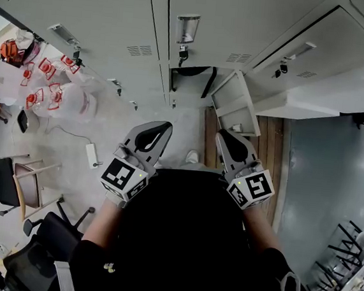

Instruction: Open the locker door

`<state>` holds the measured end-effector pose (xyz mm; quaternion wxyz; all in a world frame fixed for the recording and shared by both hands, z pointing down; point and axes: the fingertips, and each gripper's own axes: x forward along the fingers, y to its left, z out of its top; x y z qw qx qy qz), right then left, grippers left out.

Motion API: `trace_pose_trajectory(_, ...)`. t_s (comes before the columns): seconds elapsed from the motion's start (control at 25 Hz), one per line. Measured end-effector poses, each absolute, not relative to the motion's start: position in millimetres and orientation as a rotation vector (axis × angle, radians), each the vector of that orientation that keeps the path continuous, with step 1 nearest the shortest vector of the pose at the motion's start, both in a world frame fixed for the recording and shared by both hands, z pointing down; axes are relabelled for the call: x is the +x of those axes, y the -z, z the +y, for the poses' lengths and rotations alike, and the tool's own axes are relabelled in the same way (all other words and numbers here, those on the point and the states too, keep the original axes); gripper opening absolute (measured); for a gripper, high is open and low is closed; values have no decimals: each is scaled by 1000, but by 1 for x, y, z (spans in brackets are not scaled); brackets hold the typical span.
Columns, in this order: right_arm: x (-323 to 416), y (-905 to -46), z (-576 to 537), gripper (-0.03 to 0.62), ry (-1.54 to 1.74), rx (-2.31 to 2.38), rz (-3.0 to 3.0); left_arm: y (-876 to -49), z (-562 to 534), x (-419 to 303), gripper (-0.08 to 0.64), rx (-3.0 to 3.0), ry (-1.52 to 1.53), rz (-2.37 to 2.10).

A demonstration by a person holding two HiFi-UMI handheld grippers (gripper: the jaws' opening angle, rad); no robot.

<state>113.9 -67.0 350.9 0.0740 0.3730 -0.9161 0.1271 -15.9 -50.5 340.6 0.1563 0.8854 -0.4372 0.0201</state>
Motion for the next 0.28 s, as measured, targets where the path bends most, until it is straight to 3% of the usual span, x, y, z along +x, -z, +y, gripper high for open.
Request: trace_pose_trajectory(0.28, 121, -337, -79, 44, -332, 1143, -2771, -333, -52, -22, 23, 2545, -51, -1293)
